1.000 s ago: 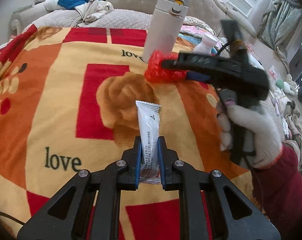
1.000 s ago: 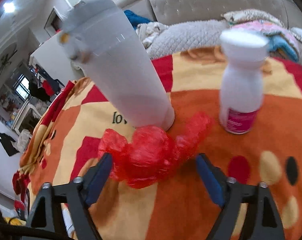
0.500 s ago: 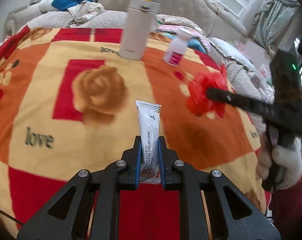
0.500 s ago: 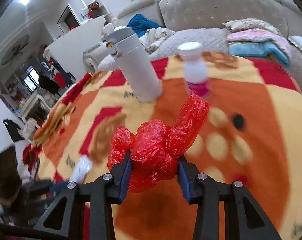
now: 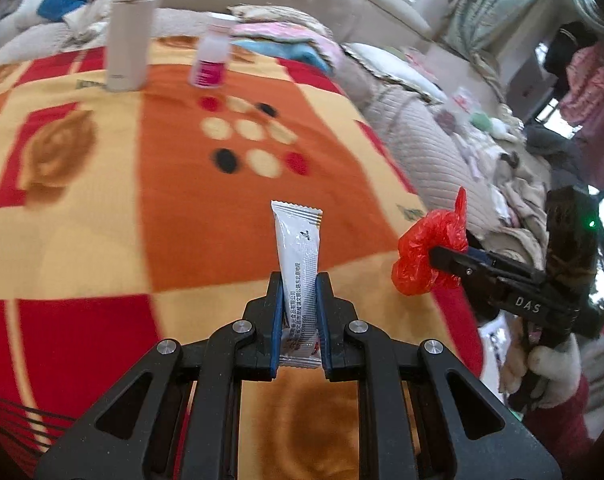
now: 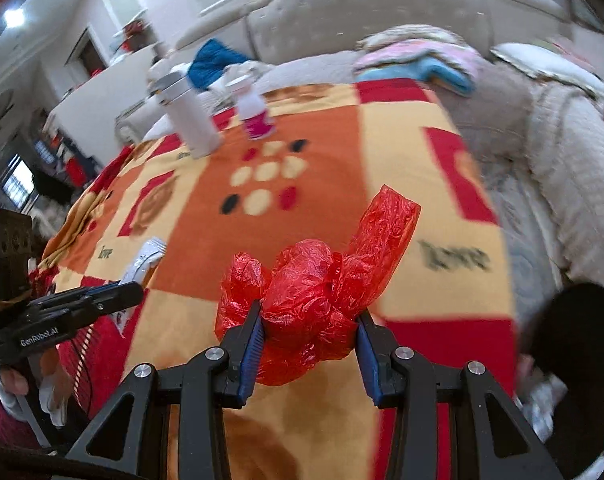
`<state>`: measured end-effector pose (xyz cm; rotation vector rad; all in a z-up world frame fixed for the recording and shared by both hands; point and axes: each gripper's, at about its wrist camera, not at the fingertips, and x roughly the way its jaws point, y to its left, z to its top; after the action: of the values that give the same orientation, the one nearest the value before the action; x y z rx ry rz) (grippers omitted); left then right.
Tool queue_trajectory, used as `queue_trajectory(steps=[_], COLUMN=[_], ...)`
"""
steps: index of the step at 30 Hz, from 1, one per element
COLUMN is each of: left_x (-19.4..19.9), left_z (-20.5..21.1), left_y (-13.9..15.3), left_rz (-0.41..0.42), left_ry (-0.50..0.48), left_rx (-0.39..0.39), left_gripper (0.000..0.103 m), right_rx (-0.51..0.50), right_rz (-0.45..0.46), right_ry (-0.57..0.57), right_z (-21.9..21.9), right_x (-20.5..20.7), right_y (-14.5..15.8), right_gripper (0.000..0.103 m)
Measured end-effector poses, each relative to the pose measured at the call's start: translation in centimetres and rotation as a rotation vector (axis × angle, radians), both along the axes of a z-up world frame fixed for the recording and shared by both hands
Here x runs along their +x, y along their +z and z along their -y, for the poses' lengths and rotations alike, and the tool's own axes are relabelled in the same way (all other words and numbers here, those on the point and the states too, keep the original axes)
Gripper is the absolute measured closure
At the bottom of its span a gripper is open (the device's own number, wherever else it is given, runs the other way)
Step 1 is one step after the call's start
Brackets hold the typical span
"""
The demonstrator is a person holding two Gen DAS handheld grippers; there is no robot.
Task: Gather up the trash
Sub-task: 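Carry the silver sachet and red bag over the black bin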
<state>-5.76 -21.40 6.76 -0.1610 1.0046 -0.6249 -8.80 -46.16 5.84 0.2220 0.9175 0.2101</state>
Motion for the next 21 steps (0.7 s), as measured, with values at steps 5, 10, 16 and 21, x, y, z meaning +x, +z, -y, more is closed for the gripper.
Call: queue_trajectory(steps=[5,10,16,21], left_x=[-1.3,-2.6,-3.3,-3.4], left_z=[4.8,10.3,16.3,20.6], left_y=[0.3,0.4,0.1,-0.1], left_rz=[-0.009,-0.007,-0.01,0.002], left_ry=[-0.089,-0.174,-0.252,-0.307], left_rx=[-0.007,0.001,0.019,0.039], left_gripper=[0.09,0.09,0.09,0.09], right_rx=[-0.019,-0.025,-0.038,-0.033], right_rz=[0.016,0.015,-0.02,-0.049], right_ry=[-0.118,-0.205,-0.318,-0.38], right_z=[5.7,9.5,14.8,17.9], right_x=[-4.0,-6.0,-8.1,-9.0], right_y=[0.4,0.2,-1.2,-2.7], right_gripper=[0.063,0.062,0.062,0.062])
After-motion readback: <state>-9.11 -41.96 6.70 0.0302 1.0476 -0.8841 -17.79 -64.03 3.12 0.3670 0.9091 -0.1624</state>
